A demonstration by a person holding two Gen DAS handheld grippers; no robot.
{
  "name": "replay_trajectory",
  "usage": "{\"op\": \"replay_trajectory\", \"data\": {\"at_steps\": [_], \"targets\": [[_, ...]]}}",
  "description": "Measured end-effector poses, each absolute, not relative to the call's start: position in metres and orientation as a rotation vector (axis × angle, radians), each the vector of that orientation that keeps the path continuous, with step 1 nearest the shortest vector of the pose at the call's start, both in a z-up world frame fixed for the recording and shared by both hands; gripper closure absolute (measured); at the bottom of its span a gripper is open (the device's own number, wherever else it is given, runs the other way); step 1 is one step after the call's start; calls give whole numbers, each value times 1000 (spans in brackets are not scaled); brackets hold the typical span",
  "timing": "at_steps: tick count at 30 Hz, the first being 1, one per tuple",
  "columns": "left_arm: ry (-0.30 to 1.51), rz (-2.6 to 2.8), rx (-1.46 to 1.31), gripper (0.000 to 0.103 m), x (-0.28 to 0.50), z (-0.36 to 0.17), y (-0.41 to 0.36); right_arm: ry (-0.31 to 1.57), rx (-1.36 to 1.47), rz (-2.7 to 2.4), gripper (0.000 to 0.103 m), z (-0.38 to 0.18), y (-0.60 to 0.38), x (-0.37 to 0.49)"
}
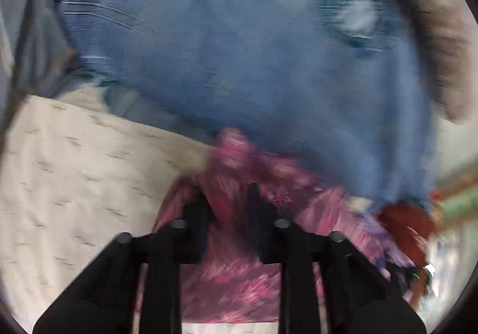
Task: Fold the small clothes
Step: 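Release the shirt and smooth the folded edge with the right tool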
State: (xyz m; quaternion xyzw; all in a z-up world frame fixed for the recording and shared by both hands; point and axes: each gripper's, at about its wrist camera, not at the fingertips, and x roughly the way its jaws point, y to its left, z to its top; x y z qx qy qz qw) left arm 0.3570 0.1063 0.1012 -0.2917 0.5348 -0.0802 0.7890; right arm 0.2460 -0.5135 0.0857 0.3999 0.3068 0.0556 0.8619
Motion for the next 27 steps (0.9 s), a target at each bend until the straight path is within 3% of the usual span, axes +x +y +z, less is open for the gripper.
{"op": "replay_trajectory", "data": {"at_steps": [2, 3, 5, 7, 13, 17, 25, 26, 27], "targets": [[1127, -213, -699, 71, 353, 96, 119, 636, 829, 140, 71, 86, -513, 243], [1101, -244, -716, 56, 342, 94, 126, 626, 837, 179, 68, 82, -510, 232], [1070, -279, -739, 38, 313, 84, 135, 642, 843, 225, 53, 65, -501, 203], [1075, -344, -807, 34, 275, 63, 141, 702, 856, 248, 49, 42, -488, 179], [1216, -430, -913, 34, 200, -7, 116, 822, 944, 269, 49, -23, -460, 129], [1284, -394, -957, 34, 200, -35, 107, 856, 1000, 224, 46, -47, -453, 129], [1228, -346, -1056, 34, 246, -41, 104, 713, 1035, 184, 46, -54, -444, 181], [1224, -342, -1059, 39, 253, -42, 100, 709, 1012, 178, 48, -53, -440, 189], [1224, -320, -1034, 77, 260, -41, 97, 719, 985, 170, 58, -51, -435, 199]]}}
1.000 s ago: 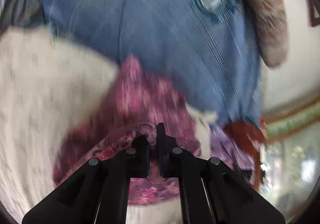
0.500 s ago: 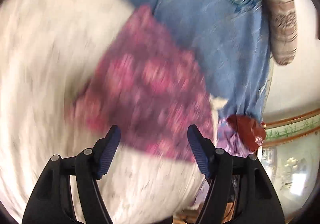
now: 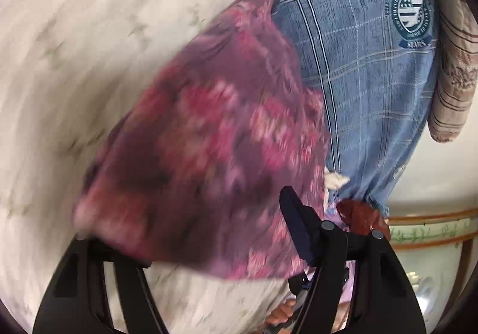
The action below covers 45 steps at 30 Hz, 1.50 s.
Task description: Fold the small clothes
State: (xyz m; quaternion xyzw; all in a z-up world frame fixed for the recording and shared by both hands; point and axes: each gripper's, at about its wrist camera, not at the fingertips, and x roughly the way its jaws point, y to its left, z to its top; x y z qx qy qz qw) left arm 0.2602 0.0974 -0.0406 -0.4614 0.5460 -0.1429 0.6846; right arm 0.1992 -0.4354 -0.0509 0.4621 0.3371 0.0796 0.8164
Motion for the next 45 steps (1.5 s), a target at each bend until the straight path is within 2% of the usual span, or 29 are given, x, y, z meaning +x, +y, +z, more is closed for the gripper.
{"op": "replay_trajectory", "data": {"at_steps": [1, 2, 7, 13, 16, 19, 21, 23, 26, 28, 29, 31, 33, 35, 37, 42, 45], "targets": [[1238, -294, -997, 95, 264, -40, 93, 736, 972, 161, 90, -50, -433, 205], [1246, -284, -965, 95, 265, -38, 91, 758, 979, 172, 91, -52, -432, 210], [1083, -191, -695, 100, 223, 21, 79, 722, 962, 245, 94, -27, -436, 189], [1089, -218, -710, 100, 150, 51, 97, 666, 953, 415, 95, 16, -437, 112], [1191, -227, -701, 100, 109, 35, 103, 699, 990, 426, 94, 13, -441, 64], [1321, -197, -717, 99, 84, -14, 109, 839, 1011, 318, 94, -31, -449, 23], [1403, -181, -801, 99, 76, -45, 116, 941, 1054, 225, 89, -66, -455, 7], [1407, -198, -804, 98, 72, -44, 121, 948, 1121, 196, 84, -77, -461, -7], [1333, -265, -643, 95, 60, -11, 125, 906, 1062, 165, 83, -52, -473, -21], [1247, -367, -505, 91, 44, 17, 123, 864, 990, 116, 82, -30, -485, -32], [1208, -399, -454, 86, 37, 29, 124, 829, 950, 74, 78, -16, -493, -38], [1108, -406, -366, 72, 30, 57, 126, 779, 896, 36, 70, 6, -503, -39], [1025, -370, -335, 37, 39, 77, 132, 739, 861, 35, 67, 24, -510, -30], [976, -352, -357, 30, 66, 87, 135, 722, 851, 63, 58, 37, -509, -7], [1005, -340, -359, 29, 106, 80, 132, 725, 825, 96, 50, 42, -501, 27], [1204, -275, -459, 29, 204, 21, 135, 817, 735, 73, 49, 27, -488, 119], [1281, -258, -551, 29, 236, -11, 137, 885, 676, 15, 49, 7, -482, 158]]}}
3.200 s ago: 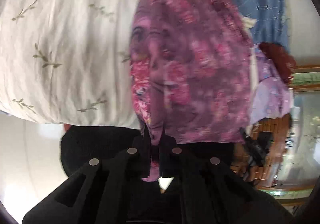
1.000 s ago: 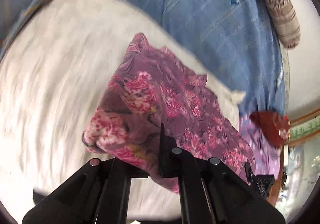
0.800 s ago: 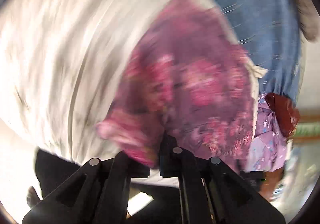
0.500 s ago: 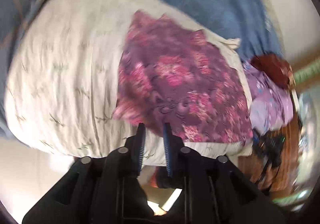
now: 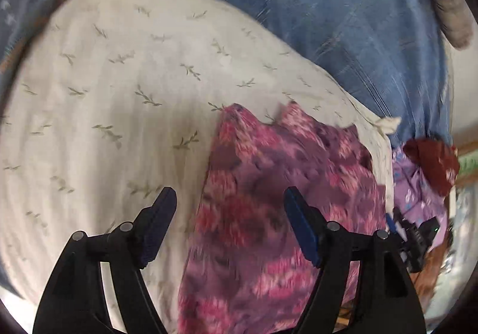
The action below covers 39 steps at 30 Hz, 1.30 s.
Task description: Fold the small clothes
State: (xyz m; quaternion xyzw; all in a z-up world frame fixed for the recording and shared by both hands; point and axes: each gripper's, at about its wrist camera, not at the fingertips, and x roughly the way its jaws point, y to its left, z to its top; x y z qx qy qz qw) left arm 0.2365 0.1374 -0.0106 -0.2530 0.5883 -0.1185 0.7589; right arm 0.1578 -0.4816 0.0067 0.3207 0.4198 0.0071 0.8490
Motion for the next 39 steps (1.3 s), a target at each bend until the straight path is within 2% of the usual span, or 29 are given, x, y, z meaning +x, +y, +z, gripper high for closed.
{"op": "replay_trajectory", "data": {"at_steps": [2, 3, 4, 5, 6, 7, 13, 21, 25, 28, 31, 32, 33, 35, 37, 39], "targets": [[1317, -279, -615, 29, 248, -27, 132, 925, 660, 16, 49, -4, -478, 177], [1322, -312, -636, 30, 250, -31, 128, 932, 637, 18, 53, -7, -474, 183], [1311, -332, -638, 35, 252, -30, 122, 930, 604, 31, 81, -8, -470, 188], [1290, -352, -620, 67, 252, -25, 115, 926, 555, 43, 98, -7, -464, 191], [1281, -366, -606, 103, 251, -19, 110, 924, 507, 58, 96, -2, -460, 195], [1264, -392, -602, 100, 252, -9, 105, 904, 499, 65, 96, 4, -460, 195], [1035, -365, -592, 100, 260, 48, 105, 686, 609, 92, 99, 47, -496, 183], [1254, -162, -515, 99, 308, -34, 90, 887, 632, -30, 97, -31, -507, 209], [1180, -191, -591, 99, 289, -10, 109, 858, 637, -23, 87, -14, -510, 201], [1122, -226, -659, 96, 265, 12, 121, 766, 622, -57, 82, 14, -512, 187], [1084, -317, -737, 84, 226, 25, 128, 710, 652, 17, 82, 33, -504, 171], [1076, -340, -728, 74, 211, 30, 130, 711, 643, 61, 80, 38, -494, 166], [1069, -364, -722, 60, 199, 31, 127, 723, 618, 106, 73, 43, -479, 160], [1070, -432, -686, 49, 168, 30, 119, 738, 585, 177, 60, 44, -456, 143], [1114, -416, -616, 49, 147, 17, 111, 771, 571, 206, 50, 31, -436, 127], [1208, -328, -532, 51, 143, -4, 104, 865, 574, 174, 50, 0, -426, 123]]}}
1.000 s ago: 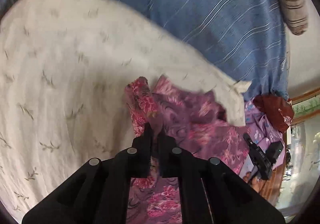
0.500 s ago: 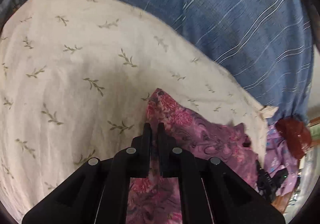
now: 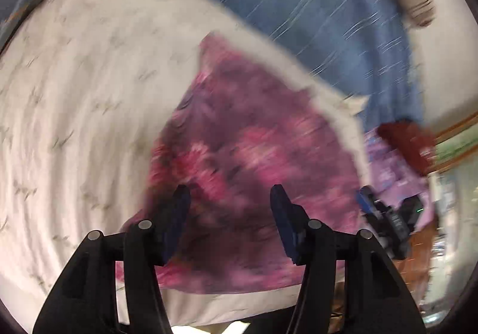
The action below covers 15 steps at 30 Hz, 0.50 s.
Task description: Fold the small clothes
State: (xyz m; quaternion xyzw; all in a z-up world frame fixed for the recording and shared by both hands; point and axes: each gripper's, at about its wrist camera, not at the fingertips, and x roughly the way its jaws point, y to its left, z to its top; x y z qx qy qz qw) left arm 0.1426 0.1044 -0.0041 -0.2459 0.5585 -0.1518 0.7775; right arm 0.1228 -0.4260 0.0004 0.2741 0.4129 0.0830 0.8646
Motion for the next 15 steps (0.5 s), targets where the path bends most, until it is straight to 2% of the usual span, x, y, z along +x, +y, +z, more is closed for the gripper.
{"op": "replay_trajectory", "data": {"at_steps": [3, 6, 7, 9, 10, 13, 15], "targets": [[1233, -272, -545, 62, 139, -12, 113, 867, 604, 131, 51, -5, -429, 119], [1139, -315, -652, 61, 126, 17, 141, 833, 625, 169, 49, 23, -425, 102], [1107, -319, -670, 59, 120, 24, 149, 816, 614, 188, 49, 33, -421, 94], [1055, -329, -708, 43, 106, 34, 163, 790, 553, 211, 46, 50, -410, 73], [1047, -336, -727, 40, 97, 34, 168, 779, 530, 215, 43, 54, -406, 64], [1088, -371, -738, 40, 86, 18, 162, 794, 471, 192, 31, 42, -394, 37], [1164, -372, -727, 40, 83, -6, 150, 875, 463, 167, 31, 21, -386, 37]]}}
